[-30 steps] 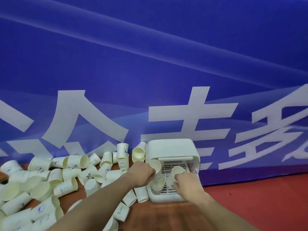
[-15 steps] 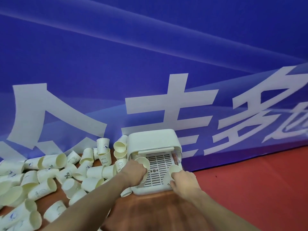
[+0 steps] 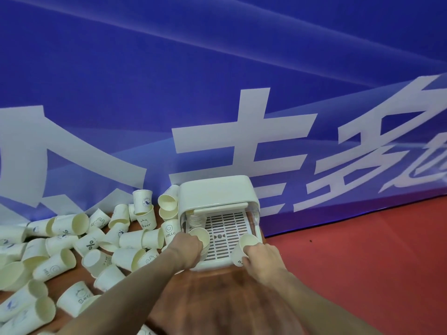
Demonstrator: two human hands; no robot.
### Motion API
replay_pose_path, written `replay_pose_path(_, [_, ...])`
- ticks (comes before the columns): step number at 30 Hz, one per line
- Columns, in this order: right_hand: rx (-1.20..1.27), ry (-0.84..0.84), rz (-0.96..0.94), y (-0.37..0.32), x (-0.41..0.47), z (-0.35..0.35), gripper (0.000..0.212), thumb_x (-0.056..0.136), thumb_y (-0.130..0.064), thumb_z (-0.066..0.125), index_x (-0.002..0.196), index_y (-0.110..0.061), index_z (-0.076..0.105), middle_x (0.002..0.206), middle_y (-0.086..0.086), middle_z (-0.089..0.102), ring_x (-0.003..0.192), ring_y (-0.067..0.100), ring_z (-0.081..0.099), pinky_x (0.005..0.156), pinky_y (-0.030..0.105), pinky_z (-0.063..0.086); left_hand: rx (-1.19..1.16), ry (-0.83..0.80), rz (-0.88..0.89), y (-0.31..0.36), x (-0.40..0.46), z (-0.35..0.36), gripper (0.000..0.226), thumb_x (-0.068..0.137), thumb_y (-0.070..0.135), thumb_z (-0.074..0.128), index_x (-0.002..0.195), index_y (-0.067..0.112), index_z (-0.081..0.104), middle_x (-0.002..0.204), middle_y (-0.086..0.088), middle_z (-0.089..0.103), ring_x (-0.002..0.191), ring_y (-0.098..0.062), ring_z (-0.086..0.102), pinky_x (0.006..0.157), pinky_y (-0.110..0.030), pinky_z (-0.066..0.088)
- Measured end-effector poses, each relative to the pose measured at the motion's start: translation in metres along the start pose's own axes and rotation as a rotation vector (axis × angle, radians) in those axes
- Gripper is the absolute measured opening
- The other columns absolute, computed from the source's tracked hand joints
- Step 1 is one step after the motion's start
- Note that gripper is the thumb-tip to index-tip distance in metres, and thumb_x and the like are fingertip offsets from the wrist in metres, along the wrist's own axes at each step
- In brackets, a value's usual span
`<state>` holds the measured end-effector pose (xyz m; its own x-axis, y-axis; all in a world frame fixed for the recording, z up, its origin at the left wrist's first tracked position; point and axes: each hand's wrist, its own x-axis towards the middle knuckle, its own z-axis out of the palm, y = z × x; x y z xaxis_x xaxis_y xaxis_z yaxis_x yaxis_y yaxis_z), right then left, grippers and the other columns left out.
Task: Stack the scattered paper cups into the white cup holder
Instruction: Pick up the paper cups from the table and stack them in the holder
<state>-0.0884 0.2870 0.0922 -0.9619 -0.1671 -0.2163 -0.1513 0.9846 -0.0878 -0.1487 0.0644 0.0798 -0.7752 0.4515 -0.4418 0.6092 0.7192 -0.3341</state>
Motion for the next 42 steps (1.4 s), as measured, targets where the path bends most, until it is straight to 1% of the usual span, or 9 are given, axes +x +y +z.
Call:
replay_pose_path(4, [0.0,0.049,-0.073,-0.013,0.009,-0.014,0.029,0.099,-0.034,0.04,0.1,-0.016,0.064,0.1,0.008,0.069,0.093,0.032,0.063,0.069,0.033,0.039,-0.044,0.032,-0.028,-0.012,-0.008,-0.006,0.034,0.098,0.035,0.043,0.108,0.01,0.066,0.107,-0.011,0.069,0.094,-0.03,0.065,0.075,-0.035,0.046])
replay_pose_path(6, [-0.02,0.073,-0.117,-0.024,0.016,-0.023,0.03,0.1,-0.032,0.04,0.098,-0.015,0.064,0.098,0.008,0.069,0.091,0.032,0.064,0.068,0.032,0.035,-0.065,0.044,-0.048,-0.023,-0.015,-0.008,0.034,0.097,0.035,0.045,0.106,0.01,0.066,0.105,-0.011,0.069,0.092,-0.03,0.066,0.072,-0.035,0.045])
replay_pose_path(11, [-0.047,0.073,-0.206,-0.053,0.032,-0.031,0.027,0.097,-0.026,0.044,0.099,-0.015,0.068,0.097,0.011,0.068,0.093,0.036,0.063,0.072,0.037,0.045,-0.094,0.055,-0.098,-0.049,-0.033,-0.008,0.032,0.098,0.036,0.044,0.105,0.013,0.065,0.105,-0.009,0.069,0.093,-0.027,0.065,0.069,-0.033,0.042])
replay_pose_path(20, [-0.162,0.017,-0.246,-0.084,0.049,-0.021,0.026,0.094,-0.018,0.046,0.102,-0.015,0.071,0.1,0.012,0.069,0.095,0.035,0.064,0.072,0.035,0.044,-0.18,0.053,-0.187,-0.077,-0.062,0.012,0.032,0.096,0.035,0.044,0.106,0.014,0.066,0.101,-0.007,0.068,0.09,-0.027,0.065,0.073,-0.033,0.046])
replay_pose_path(22, [-0.193,0.0,-0.25,-0.089,0.052,-0.017,0.025,0.092,-0.016,0.047,0.102,-0.014,0.07,0.102,0.012,0.069,0.098,0.036,0.064,0.076,0.035,0.045,-0.191,0.045,-0.196,-0.081,-0.068,0.017,0.031,0.096,0.033,0.044,0.104,0.014,0.066,0.1,-0.008,0.067,0.089,-0.028,0.064,0.074,-0.035,0.047])
replay_pose_path(27, [-0.269,-0.051,-0.245,-0.099,0.061,-0.004,0.027,0.093,-0.009,0.046,0.111,-0.013,0.067,0.11,0.012,0.067,0.105,0.033,0.063,0.083,0.035,0.046,-0.218,-0.007,-0.201,-0.086,-0.077,0.04,0.03,0.095,0.031,0.043,0.104,0.014,0.066,0.103,-0.011,0.068,0.093,-0.032,0.064,0.07,-0.034,0.038])
replay_pose_path(30, [-0.298,-0.092,-0.24,-0.105,0.067,0.005,0.031,0.091,-0.004,0.047,0.116,-0.012,0.064,0.115,0.011,0.066,0.109,0.033,0.062,0.087,0.036,0.046,-0.258,-0.029,-0.209,-0.091,-0.081,0.057,0.031,0.093,0.031,0.042,0.102,0.013,0.066,0.102,-0.011,0.068,0.09,-0.032,0.064,0.069,-0.034,0.038])
replay_pose_path(37, [-0.282,-0.149,-0.185,-0.114,0.077,0.017,0.033,0.089,-0.006,0.05,0.119,-0.015,0.062,0.12,0.009,0.064,0.113,0.029,0.06,0.093,0.034,0.043,-0.31,-0.061,-0.259,-0.096,-0.088,0.079,0.032,0.093,0.032,0.043,0.104,0.015,0.067,0.1,-0.008,0.068,0.089,-0.028,0.064,0.067,-0.032,0.04])
replay_pose_path(42, [-0.265,-0.152,-0.185,-0.121,0.079,0.013,0.029,0.091,-0.011,0.048,0.115,-0.015,0.063,0.116,0.007,0.066,0.108,0.029,0.062,0.087,0.034,0.045,-0.322,-0.067,-0.281,-0.102,-0.096,0.087,0.032,0.094,0.033,0.043,0.103,0.015,0.068,0.098,-0.006,0.068,0.074,-0.023,0.054,0.064,-0.032,0.039])
